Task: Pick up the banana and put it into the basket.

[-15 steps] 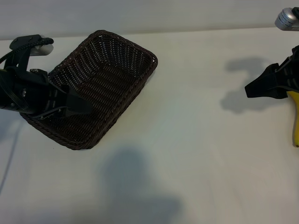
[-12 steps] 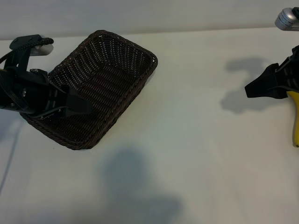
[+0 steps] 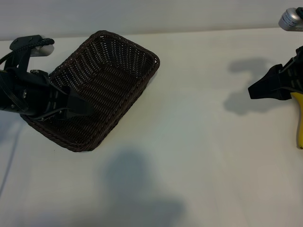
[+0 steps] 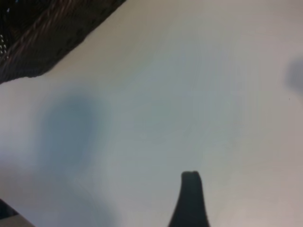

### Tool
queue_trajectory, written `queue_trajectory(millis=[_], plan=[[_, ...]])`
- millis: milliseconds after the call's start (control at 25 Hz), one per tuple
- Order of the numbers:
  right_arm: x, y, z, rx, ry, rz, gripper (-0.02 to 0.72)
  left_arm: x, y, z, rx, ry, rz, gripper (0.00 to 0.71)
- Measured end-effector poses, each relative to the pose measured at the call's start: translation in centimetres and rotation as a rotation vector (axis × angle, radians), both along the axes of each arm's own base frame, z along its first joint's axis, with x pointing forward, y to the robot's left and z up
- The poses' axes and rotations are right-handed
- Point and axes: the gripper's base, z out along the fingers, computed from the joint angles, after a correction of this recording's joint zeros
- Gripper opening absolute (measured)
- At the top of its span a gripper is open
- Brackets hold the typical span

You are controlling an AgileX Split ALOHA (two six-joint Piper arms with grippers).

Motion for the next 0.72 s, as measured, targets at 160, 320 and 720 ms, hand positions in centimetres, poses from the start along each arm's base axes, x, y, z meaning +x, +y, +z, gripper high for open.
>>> queue_trajectory(millis=[160, 320, 720], plan=[[0.0, 0.0, 0.0, 0.0, 0.0, 0.0, 0.586, 0.0, 0.0, 0.0, 0.0, 0.0, 0.0, 0.55], [0.0, 0.0, 0.0, 0.0, 0.0, 0.0, 0.586, 0.0, 0.0, 0.0, 0.0, 0.0, 0.0, 0.55], [0.0, 0.0, 0.0, 0.0, 0.0, 0.0, 0.586, 0.11, 0.04, 0.02, 0.001, -0.009, 0.01, 0.55]])
